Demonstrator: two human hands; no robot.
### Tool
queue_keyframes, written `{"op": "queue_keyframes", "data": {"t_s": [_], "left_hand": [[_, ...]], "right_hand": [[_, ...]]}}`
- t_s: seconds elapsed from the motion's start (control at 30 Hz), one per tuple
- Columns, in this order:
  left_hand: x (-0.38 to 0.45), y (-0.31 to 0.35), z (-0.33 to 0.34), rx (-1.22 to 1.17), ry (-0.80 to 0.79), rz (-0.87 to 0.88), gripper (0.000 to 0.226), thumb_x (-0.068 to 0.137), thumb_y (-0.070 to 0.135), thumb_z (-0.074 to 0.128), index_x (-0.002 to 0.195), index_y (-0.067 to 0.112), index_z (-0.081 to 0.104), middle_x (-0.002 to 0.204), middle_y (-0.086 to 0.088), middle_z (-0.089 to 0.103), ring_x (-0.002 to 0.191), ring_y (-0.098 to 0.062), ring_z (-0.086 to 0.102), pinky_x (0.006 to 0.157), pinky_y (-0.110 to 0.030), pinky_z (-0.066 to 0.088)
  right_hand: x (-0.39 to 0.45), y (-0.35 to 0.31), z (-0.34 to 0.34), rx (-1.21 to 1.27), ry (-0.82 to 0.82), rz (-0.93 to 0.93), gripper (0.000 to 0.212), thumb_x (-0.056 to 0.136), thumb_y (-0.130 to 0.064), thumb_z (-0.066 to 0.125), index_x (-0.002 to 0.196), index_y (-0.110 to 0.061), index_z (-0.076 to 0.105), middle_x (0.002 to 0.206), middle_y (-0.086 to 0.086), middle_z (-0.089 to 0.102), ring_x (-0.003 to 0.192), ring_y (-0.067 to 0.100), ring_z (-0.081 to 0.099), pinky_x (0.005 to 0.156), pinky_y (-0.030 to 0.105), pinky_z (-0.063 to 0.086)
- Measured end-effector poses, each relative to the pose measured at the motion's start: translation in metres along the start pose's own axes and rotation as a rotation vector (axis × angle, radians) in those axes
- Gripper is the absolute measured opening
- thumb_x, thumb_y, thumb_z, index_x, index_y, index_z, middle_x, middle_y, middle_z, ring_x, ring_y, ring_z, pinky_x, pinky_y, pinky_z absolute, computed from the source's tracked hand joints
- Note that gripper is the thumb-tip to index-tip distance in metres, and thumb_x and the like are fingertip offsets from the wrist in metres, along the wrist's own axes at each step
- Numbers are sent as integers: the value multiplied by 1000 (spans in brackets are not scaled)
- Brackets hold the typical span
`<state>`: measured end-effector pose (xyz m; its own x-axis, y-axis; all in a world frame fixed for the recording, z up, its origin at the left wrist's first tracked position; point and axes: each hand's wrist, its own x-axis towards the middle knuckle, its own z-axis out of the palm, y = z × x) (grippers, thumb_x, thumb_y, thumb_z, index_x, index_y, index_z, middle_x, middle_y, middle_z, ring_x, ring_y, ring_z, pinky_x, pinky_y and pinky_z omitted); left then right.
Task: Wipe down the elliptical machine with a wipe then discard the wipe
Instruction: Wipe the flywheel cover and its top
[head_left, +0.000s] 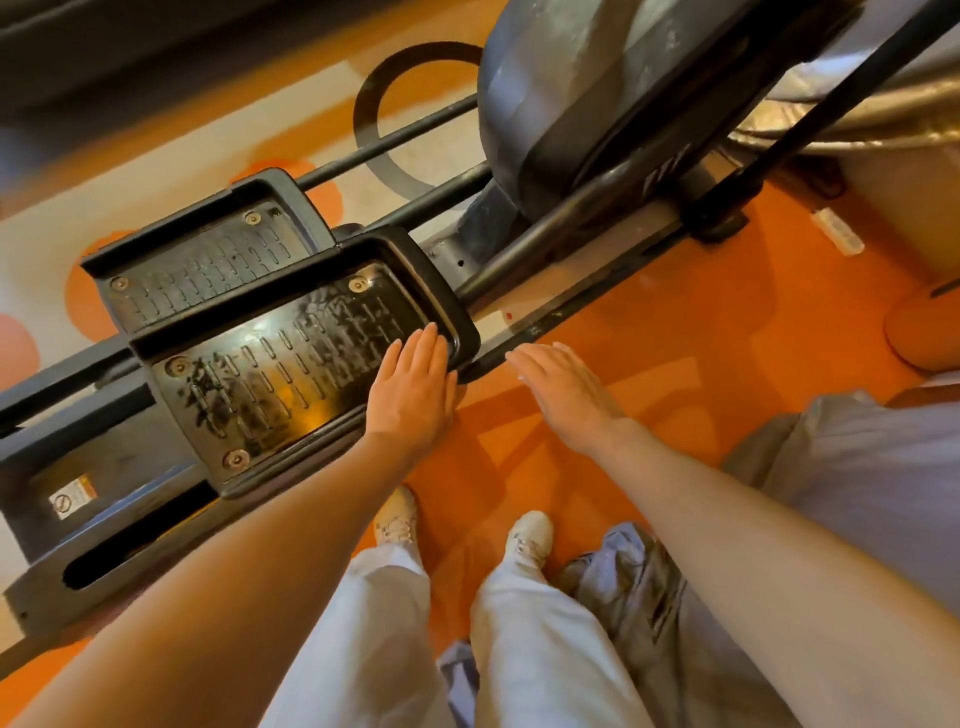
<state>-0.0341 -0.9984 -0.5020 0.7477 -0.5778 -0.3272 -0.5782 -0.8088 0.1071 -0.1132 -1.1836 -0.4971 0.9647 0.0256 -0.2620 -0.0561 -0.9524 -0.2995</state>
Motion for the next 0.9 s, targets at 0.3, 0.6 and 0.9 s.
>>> {"op": "queue_keyframes", "data": {"t_s": [0.3,0.6,0.9], "left_hand": [[12,74,5,-27,29,-8,53,106,37,28,151,9,32,159,-11,28,147,-25,24,123,-39,14],[54,84,13,-53,19,-17,52,105,38,33,149,9,36,156,-11,35,144,-26,32,121,-42,23],[109,55,15,-34,25,-58,54,105,37,27,150,8,33,158,-11,32,146,-27,29,121,-42,19]], "right_hand": [[-23,61,-26,-54,-95,-81,63,97,8,36,154,-13,19,161,7,19,148,22,12,119,28,3],[4,93,-32,-54,-43,-130,59,95,4,47,150,-9,31,155,11,32,144,26,27,117,30,17],[79,105,-46,-163,-62,-222,53,94,6,48,146,-3,39,148,15,42,139,29,37,117,34,22]]}}
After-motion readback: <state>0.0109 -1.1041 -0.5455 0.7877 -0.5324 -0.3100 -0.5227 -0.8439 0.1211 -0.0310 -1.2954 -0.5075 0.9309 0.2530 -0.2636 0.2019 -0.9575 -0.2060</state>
